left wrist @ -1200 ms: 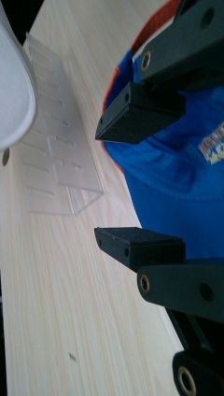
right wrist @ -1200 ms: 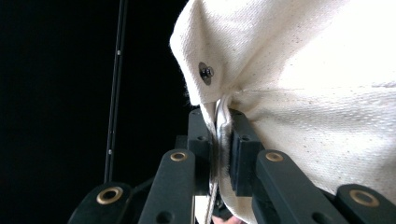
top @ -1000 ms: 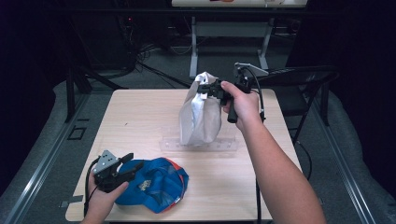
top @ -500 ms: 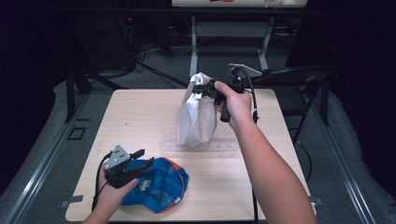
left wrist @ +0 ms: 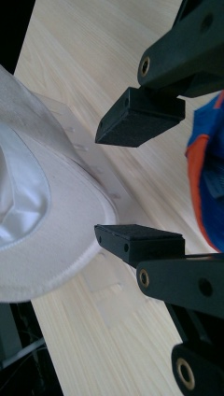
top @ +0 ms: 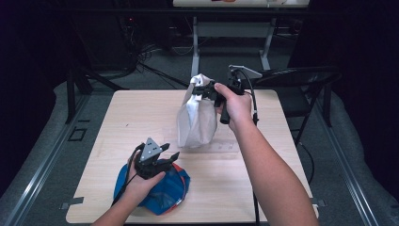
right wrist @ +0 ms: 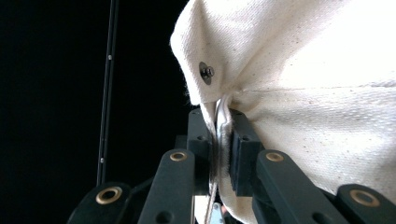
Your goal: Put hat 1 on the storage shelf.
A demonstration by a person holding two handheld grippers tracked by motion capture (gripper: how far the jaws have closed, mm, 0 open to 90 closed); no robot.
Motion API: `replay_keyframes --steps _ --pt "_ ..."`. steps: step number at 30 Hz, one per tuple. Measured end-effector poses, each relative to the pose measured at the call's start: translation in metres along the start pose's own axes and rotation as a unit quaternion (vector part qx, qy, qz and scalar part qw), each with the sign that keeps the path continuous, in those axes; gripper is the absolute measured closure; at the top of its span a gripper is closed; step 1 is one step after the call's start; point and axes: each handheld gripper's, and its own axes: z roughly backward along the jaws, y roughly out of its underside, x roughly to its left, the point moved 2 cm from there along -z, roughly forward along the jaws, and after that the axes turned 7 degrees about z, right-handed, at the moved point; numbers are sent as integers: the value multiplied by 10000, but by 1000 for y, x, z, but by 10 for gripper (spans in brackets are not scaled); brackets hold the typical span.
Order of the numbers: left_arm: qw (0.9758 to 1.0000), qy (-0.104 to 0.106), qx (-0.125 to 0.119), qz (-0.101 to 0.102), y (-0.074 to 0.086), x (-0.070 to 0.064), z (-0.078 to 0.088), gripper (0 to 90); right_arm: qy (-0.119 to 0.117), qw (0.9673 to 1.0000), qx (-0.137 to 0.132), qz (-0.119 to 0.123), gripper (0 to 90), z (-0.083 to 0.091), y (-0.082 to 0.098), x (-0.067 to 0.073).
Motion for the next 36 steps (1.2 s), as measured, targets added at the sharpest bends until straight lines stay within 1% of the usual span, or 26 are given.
replay_keyframes --steps 1,4,10,12,15,16,18,21,23,27,30,32,34,36 --pt "10000 19 3 5 -1 -2 -2 495 4 10000 -4 -1 816 0 0 0" --pt "9999 -78 37 -77 -5 -8 -10 494 9 10000 -16 -3 816 0 0 0" --pt "9995 -242 196 -84 -8 -10 -23 474 -7 10000 -3 -15 816 0 1 1" --pt "9988 -397 267 -129 -8 -9 -26 484 -5 10000 -2 -9 816 0 1 1" --pt "9980 -508 344 -125 -7 -6 -29 561 -7 10000 -1 -3 816 0 2 1" --pt "9979 -514 356 -153 -7 -5 -29 609 -7 10000 -18 3 816 -1 2 1" --pt "9978 -535 349 -191 -6 -5 -29 675 -21 10000 -12 9 816 -1 3 2" --pt "9972 -588 327 -321 -6 -4 -28 728 -11 10000 18 -10 816 -1 3 3" --pt "9970 -614 316 -357 -6 -2 -26 749 -44 10000 20 -3 815 -1 3 4" --pt "9975 -540 280 -348 -6 2 -22 781 -92 10000 21 13 816 -5 4 7" --pt "9981 -463 242 -320 -5 6 -21 789 -68 9999 63 63 816 -8 5 11" --pt "9987 -392 212 -249 -5 9 -21 792 -47 9999 115 97 816 -10 5 13" --pt "9993 -275 192 -151 -4 11 -20 795 -49 9998 139 111 816 -12 5 15" --pt "9996 -216 170 -70 -4 14 -20 796 -38 9998 143 98 816 -14 5 15"
